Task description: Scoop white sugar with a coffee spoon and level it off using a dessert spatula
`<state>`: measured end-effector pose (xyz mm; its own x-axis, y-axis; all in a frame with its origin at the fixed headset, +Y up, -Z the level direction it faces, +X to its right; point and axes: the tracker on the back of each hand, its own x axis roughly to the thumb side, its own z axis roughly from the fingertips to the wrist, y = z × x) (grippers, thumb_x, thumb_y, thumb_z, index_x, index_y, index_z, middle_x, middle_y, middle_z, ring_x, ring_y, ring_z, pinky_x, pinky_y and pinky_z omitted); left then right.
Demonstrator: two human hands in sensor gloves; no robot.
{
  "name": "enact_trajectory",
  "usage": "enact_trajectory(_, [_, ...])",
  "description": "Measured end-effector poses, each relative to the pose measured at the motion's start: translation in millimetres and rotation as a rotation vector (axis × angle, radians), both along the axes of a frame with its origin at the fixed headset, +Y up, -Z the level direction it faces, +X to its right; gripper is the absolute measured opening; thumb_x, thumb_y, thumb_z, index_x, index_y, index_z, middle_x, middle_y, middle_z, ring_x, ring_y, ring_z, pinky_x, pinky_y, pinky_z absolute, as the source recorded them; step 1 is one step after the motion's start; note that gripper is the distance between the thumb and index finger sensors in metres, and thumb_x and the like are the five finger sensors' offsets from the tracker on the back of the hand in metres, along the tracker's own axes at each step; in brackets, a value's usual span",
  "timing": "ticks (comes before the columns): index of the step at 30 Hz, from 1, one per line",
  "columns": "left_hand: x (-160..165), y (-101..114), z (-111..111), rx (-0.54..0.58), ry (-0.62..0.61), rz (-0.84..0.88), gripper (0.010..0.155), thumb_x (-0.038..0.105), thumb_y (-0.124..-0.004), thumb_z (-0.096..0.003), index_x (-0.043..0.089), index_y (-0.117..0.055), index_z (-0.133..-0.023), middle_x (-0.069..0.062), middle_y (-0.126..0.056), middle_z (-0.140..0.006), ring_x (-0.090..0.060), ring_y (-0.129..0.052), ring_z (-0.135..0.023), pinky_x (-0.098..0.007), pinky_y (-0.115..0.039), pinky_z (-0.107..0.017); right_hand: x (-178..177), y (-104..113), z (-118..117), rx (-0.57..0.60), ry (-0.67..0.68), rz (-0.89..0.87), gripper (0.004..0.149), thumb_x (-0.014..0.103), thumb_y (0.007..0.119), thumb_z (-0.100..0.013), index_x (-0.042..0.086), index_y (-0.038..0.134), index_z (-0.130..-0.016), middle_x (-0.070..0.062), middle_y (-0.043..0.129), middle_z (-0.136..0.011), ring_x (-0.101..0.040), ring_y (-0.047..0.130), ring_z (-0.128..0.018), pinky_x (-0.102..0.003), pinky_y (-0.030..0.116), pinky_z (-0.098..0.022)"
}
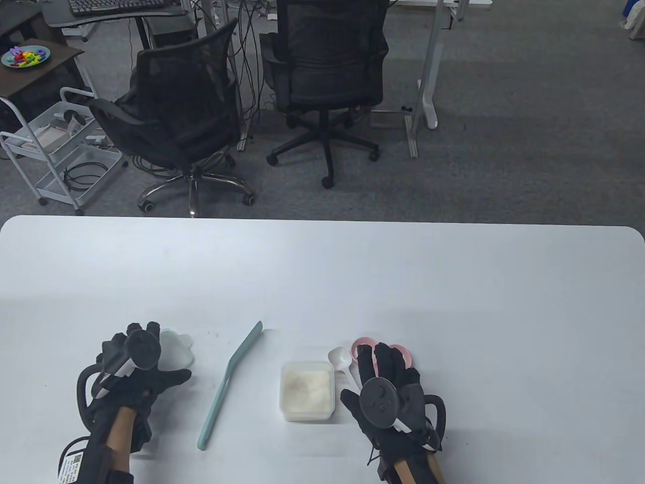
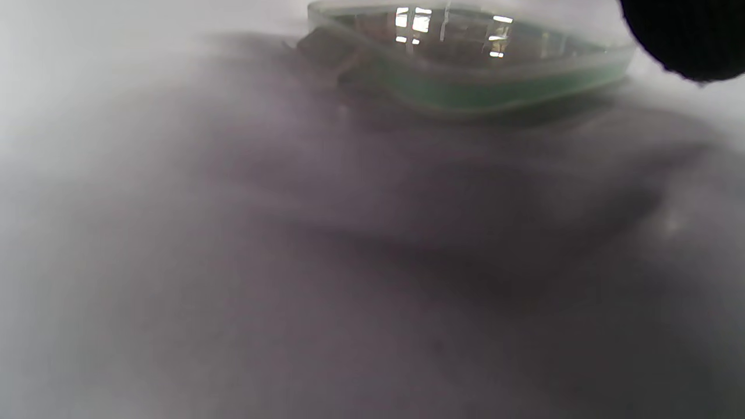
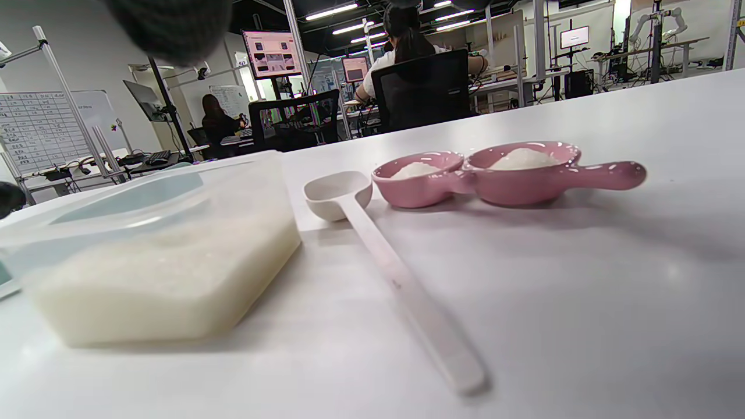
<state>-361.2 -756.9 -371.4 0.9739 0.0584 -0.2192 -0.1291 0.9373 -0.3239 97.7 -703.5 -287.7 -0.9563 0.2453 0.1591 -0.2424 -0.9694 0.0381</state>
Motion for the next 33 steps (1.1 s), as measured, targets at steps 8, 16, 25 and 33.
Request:
enact_trajectory(8, [-5.0,-10.3,-1.2,-0.020,0.023,0.035,0.108,0.078,-0.078,-0.0451,0.035,-0.018,-0.123,0.001,-0.022,-0.134,-0.043,-0.032,-0.126,-0.072,-0.032,-0.081,0.3,-2.2,-1.3,-0.017,0.001,-0.003,0.088,0.054,0.069,-0.059,0.016,0.016,-0.119,-0.028,0.015,-0.127,-0.055,0.026,-0.115,-0.076,0.031,-0.075])
enact_trajectory(16, [-10.3,-9.2,0.5,0.063,0.029,0.070,0.110,0.076,-0.088,-0.0428,0.032,-0.029,-0.124,-0.007,-0.033,-0.135,-0.041,-0.044,-0.125,-0.073,-0.038,-0.081,3.1,-1.5,-2.1,-0.021,-0.004,-0.025,0.088,0.054,0.069,-0.059,0.016,0.016,-0.119,-0.028,0.015,-0.127,-0.054,0.026,-0.116,-0.076,0.031,-0.076])
enact_trajectory(25, [15.2,29.0,8.3,0.159,-0.090,0.142,0.110,0.074,-0.090,-0.0446,0.030,-0.027,-0.124,-0.006,-0.031,-0.133,-0.055,-0.055,-0.119,-0.073,-0.045,-0.081,7.2,1.3,-2.3,-0.018,-0.008,-0.050,0.088,0.055,0.068,-0.059,0.016,0.016,-0.119,-0.028,0.014,-0.127,-0.055,0.025,-0.115,-0.076,0.030,-0.076])
enact_trajectory(33, [71.0,60.6,21.1,0.226,-0.317,0.207,0.110,0.076,-0.088,-0.0436,0.034,-0.026,-0.123,-0.004,-0.027,-0.134,-0.049,-0.049,-0.122,-0.075,-0.042,-0.081,6.6,0.0,-2.8,-0.024,0.004,-0.062,0.088,0.055,0.068,-0.059,0.016,0.016,-0.119,-0.028,0.016,-0.127,-0.055,0.026,-0.115,-0.076,0.031,-0.076])
